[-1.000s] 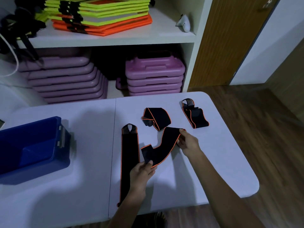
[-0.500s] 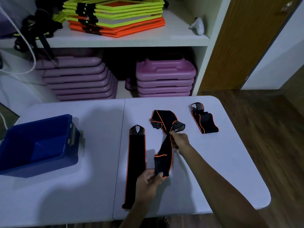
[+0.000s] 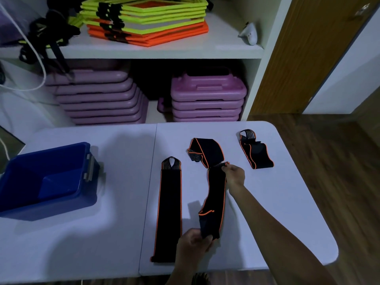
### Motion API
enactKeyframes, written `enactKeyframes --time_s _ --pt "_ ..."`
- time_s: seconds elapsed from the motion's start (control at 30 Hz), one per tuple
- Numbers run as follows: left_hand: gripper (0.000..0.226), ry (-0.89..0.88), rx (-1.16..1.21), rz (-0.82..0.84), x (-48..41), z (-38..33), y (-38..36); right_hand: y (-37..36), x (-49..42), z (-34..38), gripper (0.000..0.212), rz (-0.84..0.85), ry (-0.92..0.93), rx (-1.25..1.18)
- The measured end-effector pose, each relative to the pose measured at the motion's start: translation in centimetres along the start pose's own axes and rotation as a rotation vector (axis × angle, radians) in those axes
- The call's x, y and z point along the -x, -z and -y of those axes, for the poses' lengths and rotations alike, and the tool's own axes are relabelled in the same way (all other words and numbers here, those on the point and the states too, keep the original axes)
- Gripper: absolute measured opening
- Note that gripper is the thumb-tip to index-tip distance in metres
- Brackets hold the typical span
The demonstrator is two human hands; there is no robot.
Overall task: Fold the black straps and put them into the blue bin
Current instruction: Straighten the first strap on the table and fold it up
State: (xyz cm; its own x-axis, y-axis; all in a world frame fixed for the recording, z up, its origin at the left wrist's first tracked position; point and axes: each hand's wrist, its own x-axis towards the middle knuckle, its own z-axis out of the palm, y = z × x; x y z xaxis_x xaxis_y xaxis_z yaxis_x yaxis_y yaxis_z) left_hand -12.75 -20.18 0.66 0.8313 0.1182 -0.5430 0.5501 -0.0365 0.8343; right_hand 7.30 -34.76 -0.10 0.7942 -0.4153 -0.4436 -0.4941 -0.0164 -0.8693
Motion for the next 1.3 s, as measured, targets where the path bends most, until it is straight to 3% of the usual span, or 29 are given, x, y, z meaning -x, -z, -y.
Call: enactKeyframes --time_s 0.1,0.2,0.3,0.33,0.43,0.5,0.6,0.67,0.77,0.83,0.9,0.97,1.07,1.13,1.3 --pt "0.032 0.037 -0.015 0.028 0.3 0.4 -0.4 0.5 0.2 0.3 0.01 -0.004 0.021 -0.016" --pt "0.029 0.051 -0.011 0.02 0.0 0.2 -0.4 1.0 0.3 1.9 0.012 -0.008 0.067 -0.094" --pt "0.064 0.011 0.019 0.013 -0.4 0.4 -0.6 1.4 0.3 4.8 0.011 -0.005 0.141 -0.131" --pt "0.06 0.005 0.049 0.021 -0.3 0.1 -0.7 1.6 0.4 5.9 0.013 0.002 0.159 -0.144" --pt "0.01 -0.018 0.158 0.078 -0.1 -1.0 -1.1 2.0 1.0 8.8 0.014 0.028 0.232 -0.199" --pt "0.003 -0.027 0.187 0.088 -0.3 -1.5 -1.1 2.1 1.6 10.1 0.013 0.074 0.26 -0.237" --pt "0.016 -0.02 0.219 0.044 -1.2 -1.8 -0.4 2.0 2.6 11.3 0.019 0.145 0.272 -0.272" --pt "0.009 -0.024 0.187 0.05 -1.3 -1.8 0.2 2.0 3.4 12.0 0.016 0.195 0.288 -0.303" --pt "0.038 -0.035 0.148 -0.05 -1.1 -2.3 1.6 2.1 4.8 13.0 0.009 0.265 0.315 -0.341" --pt "0.045 -0.108 0.142 -0.157 -0.8 -3.9 2.6 2.3 5.7 13.6 0.02 0.311 0.335 -0.352" --pt "0.036 -0.242 0.096 -0.235 -1.0 -6.8 3.3 2.4 6.8 14.2 0.024 0.356 0.357 -0.361" --pt "0.012 -0.394 0.01 -0.23 -2.0 -10.7 3.7 2.7 8.0 14.8 0.016 0.396 0.383 -0.371" --pt "0.008 -0.57 -0.162 -0.171 -4.0 -16.1 3.4 3.2 9.6 15.7 0.008 0.467 0.425 -0.402" --pt "0.035 -0.626 -0.204 -0.114 -4.8 -18.9 3.0 3.6 10.5 16.4 0.008 0.49 0.456 -0.399" --pt "0.01 -0.729 -0.109 0.027 -4.5 -21.7 2.3 4.9 11.8 17.9 0.008 0.49 0.522 -0.408"
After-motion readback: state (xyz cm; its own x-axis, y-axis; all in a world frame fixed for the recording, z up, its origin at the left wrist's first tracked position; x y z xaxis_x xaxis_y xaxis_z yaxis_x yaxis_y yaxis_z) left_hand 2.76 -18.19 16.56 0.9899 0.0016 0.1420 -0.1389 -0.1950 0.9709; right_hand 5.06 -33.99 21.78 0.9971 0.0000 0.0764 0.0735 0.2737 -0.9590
